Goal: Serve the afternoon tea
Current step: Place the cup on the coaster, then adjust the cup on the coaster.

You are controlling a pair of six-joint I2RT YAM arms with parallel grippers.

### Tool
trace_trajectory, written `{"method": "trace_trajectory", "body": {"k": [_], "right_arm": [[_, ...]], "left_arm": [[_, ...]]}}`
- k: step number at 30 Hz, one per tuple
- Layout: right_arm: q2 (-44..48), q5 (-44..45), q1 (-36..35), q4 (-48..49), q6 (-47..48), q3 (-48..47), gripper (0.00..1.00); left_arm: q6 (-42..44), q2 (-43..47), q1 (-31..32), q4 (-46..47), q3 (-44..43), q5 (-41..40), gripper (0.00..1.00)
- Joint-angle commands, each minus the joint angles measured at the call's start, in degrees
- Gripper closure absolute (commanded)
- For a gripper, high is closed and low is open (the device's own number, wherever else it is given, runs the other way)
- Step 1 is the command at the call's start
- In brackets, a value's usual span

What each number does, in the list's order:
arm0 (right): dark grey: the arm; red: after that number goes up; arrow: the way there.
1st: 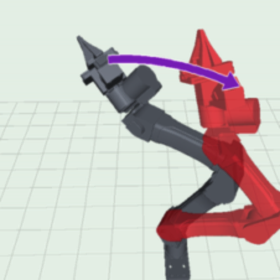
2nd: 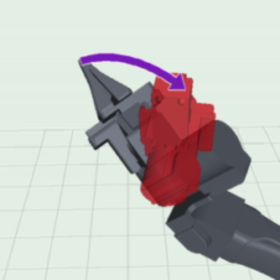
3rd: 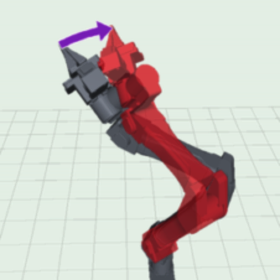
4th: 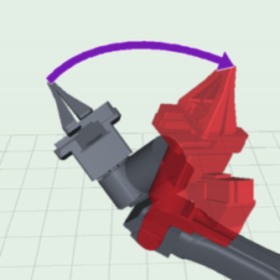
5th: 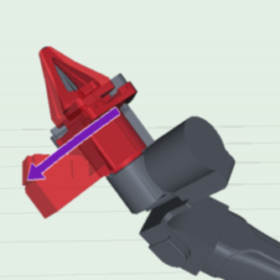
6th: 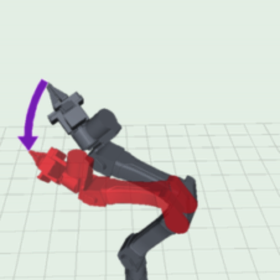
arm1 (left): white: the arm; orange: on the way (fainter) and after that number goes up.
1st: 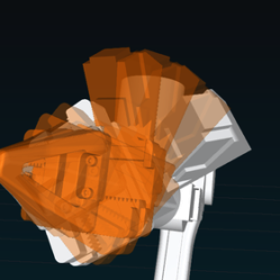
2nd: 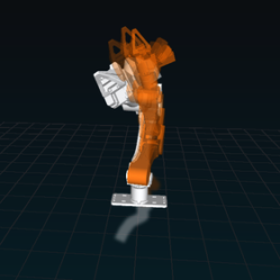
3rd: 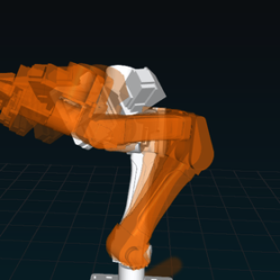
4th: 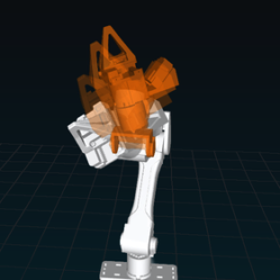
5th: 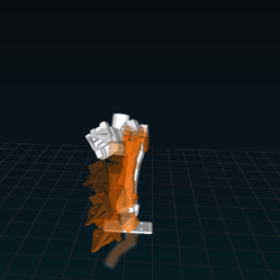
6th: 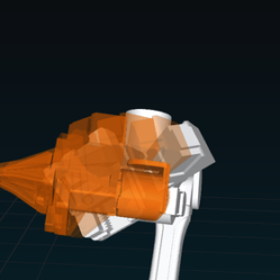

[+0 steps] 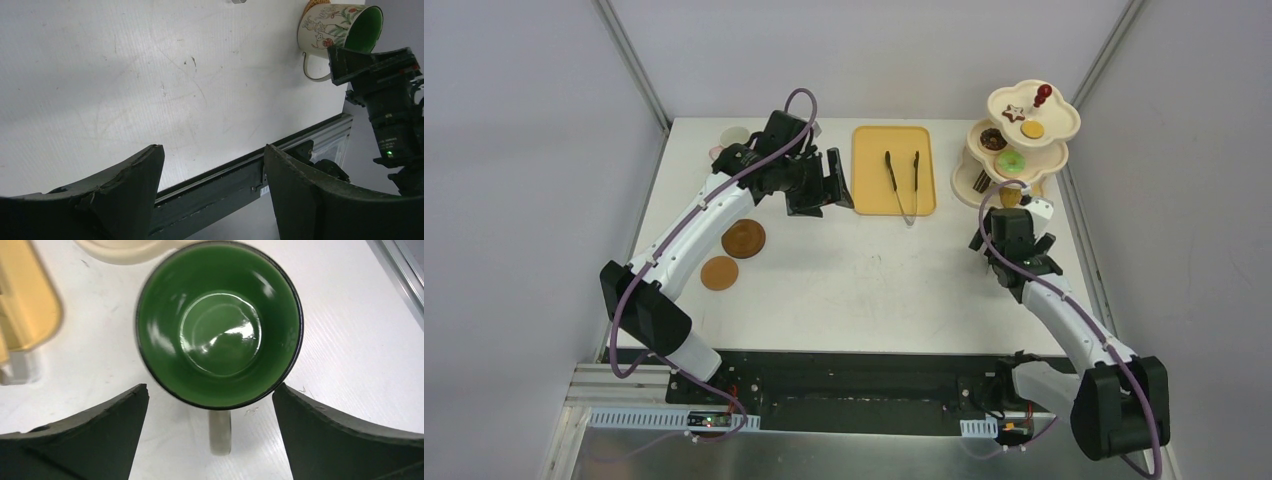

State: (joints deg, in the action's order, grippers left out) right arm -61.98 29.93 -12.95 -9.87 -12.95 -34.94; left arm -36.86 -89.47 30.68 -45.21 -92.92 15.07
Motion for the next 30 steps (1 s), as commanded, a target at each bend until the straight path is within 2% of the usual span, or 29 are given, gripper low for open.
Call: {"method": "trace_trajectory", "body": {"k": [1,7,11,16,20,24,30], "right_arm": [[3.65,-3.43,0.17,-11.08,-2.68,-7.72,0.02],[5.56,-12.04,0.15,-19.57,-4.58,-12.65,0.01],[6.00,-9.03,0.41,-24.70,-10.88,-14.56,0.02],[6.33,-16.75,0.76,-21.99,-13.98,-14.32,0.02],[7.29,-14.43,1.71,-22.24,-14.90,-15.54,0.02],[3.70,-12.09,3.32,-25.98,-14.46,-15.75,0.07],[-3.39,-10.46,3.61,-25.40,-13.44,-17.67,0.23]], "left_arm": [[-0.43,0.73,-0.94,1.39,-0.38,1.12,0.25],[0.20,-0.11,-2.02,1.59,0.37,1.00,0.24],[0.41,-1.03,-2.71,1.44,-0.25,1.57,0.25],[-0.37,-1.65,-2.73,2.23,-0.66,2.71,0.25],[-0.23,-1.47,-2.73,1.82,-0.67,2.94,0.25],[-0.23,-1.19,-2.80,2.27,0.30,3.66,0.26],[-0.10,-0.99,-2.90,2.50,0.29,4.29,0.27]]}}
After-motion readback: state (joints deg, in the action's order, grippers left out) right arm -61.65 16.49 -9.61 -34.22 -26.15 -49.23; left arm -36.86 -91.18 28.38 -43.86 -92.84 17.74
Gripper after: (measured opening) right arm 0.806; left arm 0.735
